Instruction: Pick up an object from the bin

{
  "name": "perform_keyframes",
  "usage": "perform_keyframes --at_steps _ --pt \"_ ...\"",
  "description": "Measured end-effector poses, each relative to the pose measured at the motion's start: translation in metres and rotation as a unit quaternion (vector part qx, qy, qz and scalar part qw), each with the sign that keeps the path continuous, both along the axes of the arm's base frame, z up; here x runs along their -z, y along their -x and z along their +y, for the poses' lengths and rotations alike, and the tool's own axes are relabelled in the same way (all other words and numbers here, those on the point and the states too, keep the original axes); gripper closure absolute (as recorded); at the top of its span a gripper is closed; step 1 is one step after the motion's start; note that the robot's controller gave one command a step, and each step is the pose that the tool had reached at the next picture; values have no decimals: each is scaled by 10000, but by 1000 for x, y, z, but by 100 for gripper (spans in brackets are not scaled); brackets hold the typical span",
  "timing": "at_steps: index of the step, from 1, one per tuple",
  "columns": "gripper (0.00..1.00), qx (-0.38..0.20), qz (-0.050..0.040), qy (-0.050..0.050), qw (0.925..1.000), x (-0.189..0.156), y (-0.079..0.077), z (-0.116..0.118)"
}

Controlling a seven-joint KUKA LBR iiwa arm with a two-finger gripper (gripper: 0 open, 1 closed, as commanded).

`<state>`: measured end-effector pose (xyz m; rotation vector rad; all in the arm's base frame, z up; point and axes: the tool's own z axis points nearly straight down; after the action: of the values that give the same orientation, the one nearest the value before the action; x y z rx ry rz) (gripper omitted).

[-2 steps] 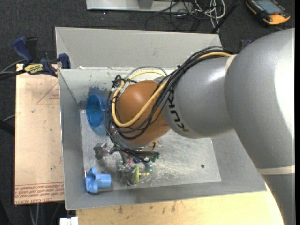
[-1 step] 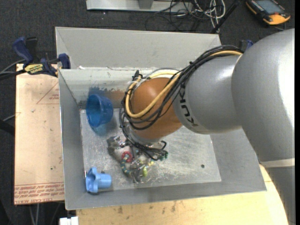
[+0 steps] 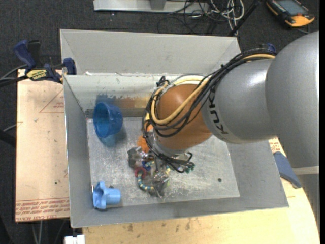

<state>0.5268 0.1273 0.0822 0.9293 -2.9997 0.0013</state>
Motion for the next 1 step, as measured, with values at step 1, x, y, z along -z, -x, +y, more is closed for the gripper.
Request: perform_keyframes --at_steps 1 --pt "100 -1237 -1 -19 9923 11 -23 -31"
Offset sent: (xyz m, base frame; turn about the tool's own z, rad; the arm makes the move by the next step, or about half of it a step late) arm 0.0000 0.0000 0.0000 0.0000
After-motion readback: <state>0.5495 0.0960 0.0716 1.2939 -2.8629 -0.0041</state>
